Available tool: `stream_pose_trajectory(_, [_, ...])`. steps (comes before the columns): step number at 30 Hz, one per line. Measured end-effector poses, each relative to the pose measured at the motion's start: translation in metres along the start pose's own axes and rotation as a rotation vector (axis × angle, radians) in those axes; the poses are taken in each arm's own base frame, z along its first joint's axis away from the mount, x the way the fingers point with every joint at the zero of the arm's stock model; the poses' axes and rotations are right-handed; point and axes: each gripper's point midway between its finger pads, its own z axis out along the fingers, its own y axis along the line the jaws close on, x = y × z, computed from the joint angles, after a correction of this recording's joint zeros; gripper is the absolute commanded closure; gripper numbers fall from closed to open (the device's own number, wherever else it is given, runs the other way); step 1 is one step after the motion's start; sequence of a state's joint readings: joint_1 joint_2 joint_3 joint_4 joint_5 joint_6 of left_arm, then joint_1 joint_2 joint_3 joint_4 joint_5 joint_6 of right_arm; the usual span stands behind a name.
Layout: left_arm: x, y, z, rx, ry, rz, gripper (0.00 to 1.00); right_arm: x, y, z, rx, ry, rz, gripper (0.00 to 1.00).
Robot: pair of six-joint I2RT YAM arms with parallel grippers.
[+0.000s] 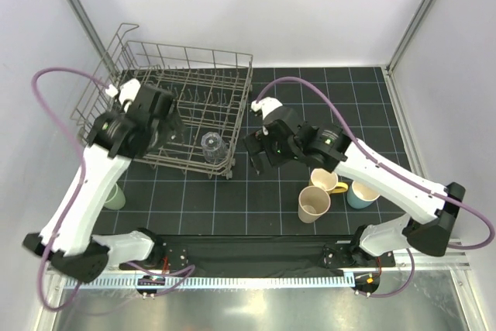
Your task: Load the cups into the dish rack
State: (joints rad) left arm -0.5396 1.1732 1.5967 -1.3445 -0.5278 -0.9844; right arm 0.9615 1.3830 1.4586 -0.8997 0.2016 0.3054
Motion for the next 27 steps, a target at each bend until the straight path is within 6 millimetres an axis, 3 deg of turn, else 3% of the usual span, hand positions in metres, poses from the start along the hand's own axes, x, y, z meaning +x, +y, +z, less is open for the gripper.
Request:
stream_pose_trajectory(4, [-0.018,-0.005,0.034,-0.104,0.032,-0.035,0.07,-0.006,-0.004,-0.017,-0.014,-0.058,0.023,0.00])
stream_pose_trajectory(6, [-0.036,-0.006,0.039,-0.126,0.003,-0.088,0.00,-0.005,-0.005,-0.023,-0.023,-0.069,0.041,0.00])
stream_pose_trajectory(9, [-0.066,0.006,0.043,-0.168,-0.061,-0.190,0.00,0.000,-0.003,-0.025,-0.040,-0.063,0.061,0.00])
stream_pose_trajectory(12, [-0.084,0.043,0.053,-0.267,-0.094,-0.294,0.00,0.009,-0.003,-0.023,-0.046,-0.047,0.069,0.00])
stream_pose_trajectory(15, [-0.089,0.096,0.065,-0.416,-0.106,-0.405,0.00,0.015,-0.004,-0.022,-0.045,-0.030,0.073,0.00])
stream_pose_trajectory(18, [-0.092,0.150,0.063,-0.574,-0.140,-0.507,0.00,0.017,-0.002,-0.022,-0.054,-0.024,0.080,0.00])
stream_pose_trajectory(20, [-0.098,0.165,0.055,-0.618,-0.189,-0.541,0.00,0.017,0.000,-0.022,-0.063,-0.020,0.082,0.00])
stream_pose_trajectory(23, [-0.104,0.171,0.042,-0.631,-0.245,-0.568,0.00,0.019,0.003,-0.023,-0.081,-0.011,0.081,0.00])
stream_pose_trajectory(27, [-0.108,0.190,0.040,-0.687,-0.278,-0.630,0.05,0.023,0.007,-0.025,-0.104,0.020,0.075,0.01])
